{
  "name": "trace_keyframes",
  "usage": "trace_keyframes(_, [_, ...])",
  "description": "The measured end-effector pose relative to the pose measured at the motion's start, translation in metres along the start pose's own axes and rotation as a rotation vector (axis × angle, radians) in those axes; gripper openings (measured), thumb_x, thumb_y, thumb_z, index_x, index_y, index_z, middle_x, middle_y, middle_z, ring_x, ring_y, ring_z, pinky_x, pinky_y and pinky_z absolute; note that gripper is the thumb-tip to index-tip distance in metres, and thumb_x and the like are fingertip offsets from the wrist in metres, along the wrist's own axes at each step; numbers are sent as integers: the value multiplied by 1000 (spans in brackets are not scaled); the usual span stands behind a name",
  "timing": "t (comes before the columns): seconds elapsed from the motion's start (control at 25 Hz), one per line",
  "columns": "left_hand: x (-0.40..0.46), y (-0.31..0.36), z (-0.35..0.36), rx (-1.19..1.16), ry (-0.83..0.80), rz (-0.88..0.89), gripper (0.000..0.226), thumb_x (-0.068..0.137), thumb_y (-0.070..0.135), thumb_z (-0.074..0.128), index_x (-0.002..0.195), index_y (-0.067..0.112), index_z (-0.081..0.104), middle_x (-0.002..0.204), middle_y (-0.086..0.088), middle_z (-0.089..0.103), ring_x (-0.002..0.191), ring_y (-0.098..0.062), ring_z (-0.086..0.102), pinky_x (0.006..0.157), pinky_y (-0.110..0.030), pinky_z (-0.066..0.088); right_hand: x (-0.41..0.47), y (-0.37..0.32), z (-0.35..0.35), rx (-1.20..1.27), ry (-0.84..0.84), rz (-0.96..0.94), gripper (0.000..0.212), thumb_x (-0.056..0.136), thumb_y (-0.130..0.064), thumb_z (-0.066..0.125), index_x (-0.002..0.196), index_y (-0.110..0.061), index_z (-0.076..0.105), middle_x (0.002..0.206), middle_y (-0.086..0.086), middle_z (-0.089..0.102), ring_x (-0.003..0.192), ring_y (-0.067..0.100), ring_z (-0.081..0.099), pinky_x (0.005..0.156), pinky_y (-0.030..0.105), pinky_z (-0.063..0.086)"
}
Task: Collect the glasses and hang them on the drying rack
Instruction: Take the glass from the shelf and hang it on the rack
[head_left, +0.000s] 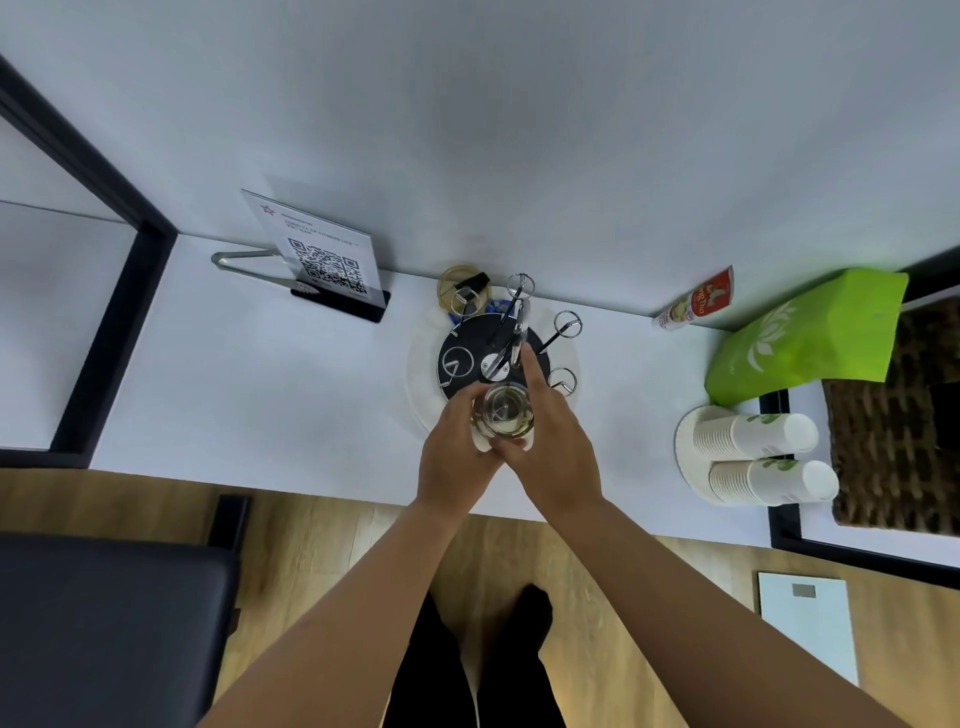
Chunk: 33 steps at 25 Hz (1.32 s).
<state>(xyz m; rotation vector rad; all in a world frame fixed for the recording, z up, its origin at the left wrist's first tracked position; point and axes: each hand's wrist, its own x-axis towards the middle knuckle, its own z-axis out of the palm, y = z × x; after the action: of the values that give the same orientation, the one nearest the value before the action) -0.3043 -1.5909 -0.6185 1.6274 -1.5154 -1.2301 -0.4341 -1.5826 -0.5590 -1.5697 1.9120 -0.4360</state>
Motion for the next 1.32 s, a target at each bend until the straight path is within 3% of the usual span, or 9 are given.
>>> trace_keyframes(0.24, [-5,-3,-2,44,-6,22,77,79,32,89,144,31,47,135,27,54,119,10,50,90,1,35,3,2,2,-18,-4,-17,119,82,-15,78,160,-53,-3,123,-10,61,116,14,56,79,30,51])
trace_keyframes(0.4, [-11,-13,-10,90,-32,-29,90,82,40,87,156,29,37,156,14,49,139,-3,47,107,-20,40,4,1,3,-11,5,-28,120,80,-16,79,162,-50,-2,119,-8,61,113,15,56,76,29,49])
trace_keyframes(0.52, [-16,-20,-19,84,-70,-85,93,82,46,85,158,38,32,160,17,43,144,-5,42,110,-24,37,4,1,2,-5,16,-40,122,80,-21,82,161,-51,-4,122,-7,61,116,16,56,77,31,50])
trace_keyframes(0.64, [-17,-28,-28,99,-79,-96,86,85,46,82,155,44,33,159,19,43,143,-8,45,115,-36,44,1,0,-1,13,17,-44,119,81,-32,84,162,-48,-1,125,-8,58,119,17,55,80,31,47])
trace_keyframes(0.84, [6,-26,-57,-11,21,-21,69,96,13,65,157,32,39,156,16,45,140,-6,47,116,-46,44,1,-7,-9,16,112,20,86,92,-51,68,161,-44,18,134,-9,55,126,16,47,92,34,45])
trace_keyframes(0.96, [37,-1,-70,-28,21,-21,59,106,15,52,160,31,36,161,14,41,146,-8,42,121,-38,36,11,-17,-17,83,215,68,62,98,-49,63,154,-34,42,129,-9,60,124,15,46,90,29,37])
trace_keyframes(1.08, [59,17,-71,102,-46,28,46,110,36,48,156,28,47,155,8,53,142,-11,49,115,-29,39,32,-30,-25,158,272,117,43,99,-48,63,135,-25,65,121,-6,70,122,18,52,86,27,35])
trace_keyframes(1.2, [61,18,-69,230,-33,67,39,108,40,53,142,25,64,135,4,70,124,-13,64,98,-25,46,47,-30,-29,155,264,102,30,98,-46,65,116,-25,74,103,-9,75,105,13,65,81,26,44])
trace_keyframes(1.32, [54,16,-67,290,-6,84,36,104,39,60,136,26,68,120,6,75,109,-11,69,86,-23,47,50,-28,-36,155,232,120,27,97,-38,70,117,-21,76,99,-8,77,92,9,69,82,24,51])
